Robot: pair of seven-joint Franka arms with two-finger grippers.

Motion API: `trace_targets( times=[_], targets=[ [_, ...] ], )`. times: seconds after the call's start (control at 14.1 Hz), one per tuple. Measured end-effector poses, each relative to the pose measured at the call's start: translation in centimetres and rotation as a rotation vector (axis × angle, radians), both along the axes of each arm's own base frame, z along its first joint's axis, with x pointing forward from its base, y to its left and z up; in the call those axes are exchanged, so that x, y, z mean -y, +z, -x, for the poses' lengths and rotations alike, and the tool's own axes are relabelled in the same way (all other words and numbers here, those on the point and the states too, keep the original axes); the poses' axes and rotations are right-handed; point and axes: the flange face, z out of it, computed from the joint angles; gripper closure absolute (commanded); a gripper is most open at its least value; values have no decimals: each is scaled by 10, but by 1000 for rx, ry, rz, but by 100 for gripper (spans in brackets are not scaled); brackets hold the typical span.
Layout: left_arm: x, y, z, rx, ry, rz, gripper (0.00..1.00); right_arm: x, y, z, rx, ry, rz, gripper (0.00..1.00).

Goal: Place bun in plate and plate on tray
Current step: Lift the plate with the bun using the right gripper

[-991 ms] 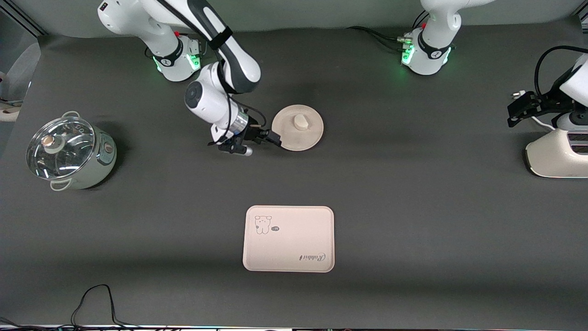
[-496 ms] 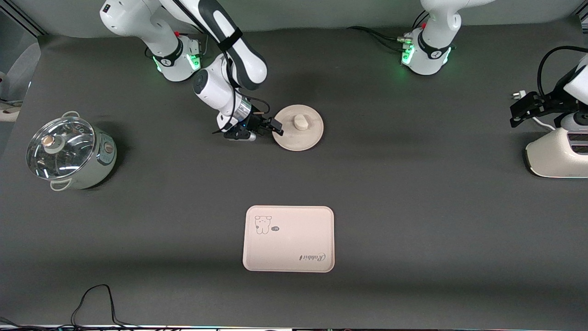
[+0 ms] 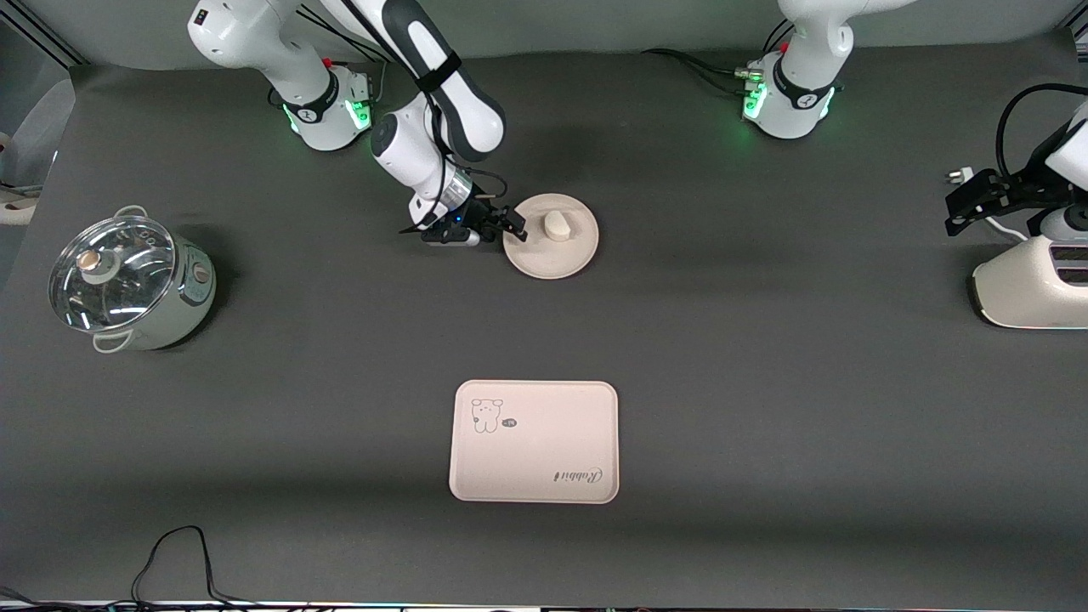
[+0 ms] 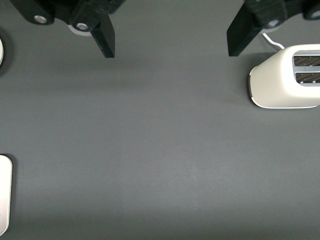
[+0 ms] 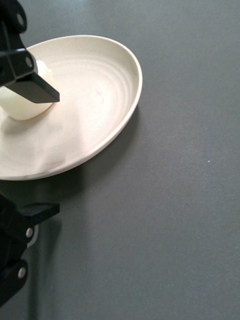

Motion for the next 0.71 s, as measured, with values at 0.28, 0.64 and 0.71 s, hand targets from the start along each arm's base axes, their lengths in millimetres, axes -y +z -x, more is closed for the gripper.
trace_targets(
  times=[0.28,0.64,0.71],
  targets=[
    [0,0,0,1,1,0,0,-1,-7,7,2,8,24,100],
    [-4,0,0,4,8,0,0,0,-10,8,-4,-2,27,100],
    [-4,1,-1,8,7,0,0,0,-10,7,-3,-4,26,100]
  ],
)
